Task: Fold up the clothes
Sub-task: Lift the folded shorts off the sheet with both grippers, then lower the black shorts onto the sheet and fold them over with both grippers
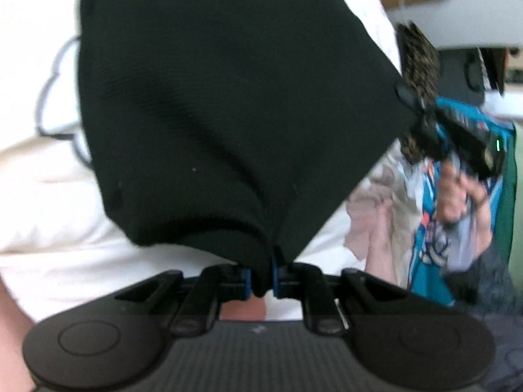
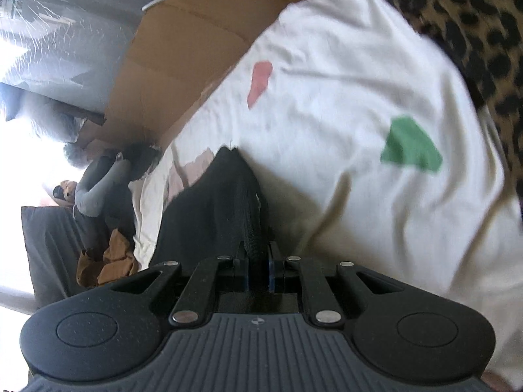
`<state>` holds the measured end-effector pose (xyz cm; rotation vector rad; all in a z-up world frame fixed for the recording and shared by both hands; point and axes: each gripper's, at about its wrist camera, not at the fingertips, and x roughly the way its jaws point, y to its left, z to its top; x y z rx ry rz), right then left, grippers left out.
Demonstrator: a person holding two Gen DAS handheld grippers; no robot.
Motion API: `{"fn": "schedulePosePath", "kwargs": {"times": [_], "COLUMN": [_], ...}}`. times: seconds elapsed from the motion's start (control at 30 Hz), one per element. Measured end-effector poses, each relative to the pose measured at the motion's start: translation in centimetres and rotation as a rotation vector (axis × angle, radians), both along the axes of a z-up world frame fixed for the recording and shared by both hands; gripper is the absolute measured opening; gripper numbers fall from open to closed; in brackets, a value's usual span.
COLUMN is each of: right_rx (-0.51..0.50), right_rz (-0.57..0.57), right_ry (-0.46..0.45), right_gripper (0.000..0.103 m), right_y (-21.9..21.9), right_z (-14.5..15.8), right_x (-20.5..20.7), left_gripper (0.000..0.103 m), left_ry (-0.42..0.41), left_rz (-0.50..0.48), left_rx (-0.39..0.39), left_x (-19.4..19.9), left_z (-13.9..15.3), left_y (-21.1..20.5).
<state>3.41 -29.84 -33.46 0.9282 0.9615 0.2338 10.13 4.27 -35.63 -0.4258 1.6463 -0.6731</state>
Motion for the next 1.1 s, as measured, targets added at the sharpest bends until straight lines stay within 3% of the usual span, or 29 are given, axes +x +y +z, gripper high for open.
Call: {"fn": "schedulePosePath", "kwargs": {"times": [0.1, 0.17, 0.37, 0.6, 0.7, 0.8, 0.9, 1.1], "right_rx": [-0.027, -0.042, -0.1, -0.143, -0.142, -0.098, -0.028, 0.029], "right_rz": [-0.005, -0.007, -0.009, -0.028, -0.085, -0.171, -0.211, -0.228], "right_ry": [-0.027, -0.043, -0.052, -0.049, -0.016, 0.016, 0.024, 0.063], "right_gripper": [0.009, 0.009, 0.009, 0.009, 0.012, 0.018, 0.043, 0.046], "right_y": [-0.6, -0.9, -1.7, -2.9, -3.8, -4.9, -5.6, -5.8], "right_z": [1.0, 1.6, 2.3, 2.6, 1.7, 0.4, -0.7, -2.0], "right_x": [1.3, 2.3, 5.0, 6.9, 6.8, 5.8, 4.2, 1.5], "left_gripper": [0.001, 0.0, 0.001, 0.012, 0.016, 0.018, 0.025, 0.039], "left_ry": [0.037, 0.05, -0.041, -0.139, -0.185, -0.241, -0.303, -0.41], "left_rz": [-0.091, -0.15, -0.213, -0.152, -0.125, -0.094, -0.052, 0.049], "left_rx": [0.002, 0.006, -0.018, -0.053, -0.051, -0.038, -0.015, 0.063], "left_x": [-0.7, -1.2, -0.9, -0.7, -0.8, 0.5, 2.1, 4.9], "left_z": [-1.1, -1.4, 0.5, 3.0, 4.2, 5.1, 5.9, 7.2], "left_y": [-2.4, -3.6, -4.1, -0.5, 1.8, 2.5, 3.2, 5.0]}}
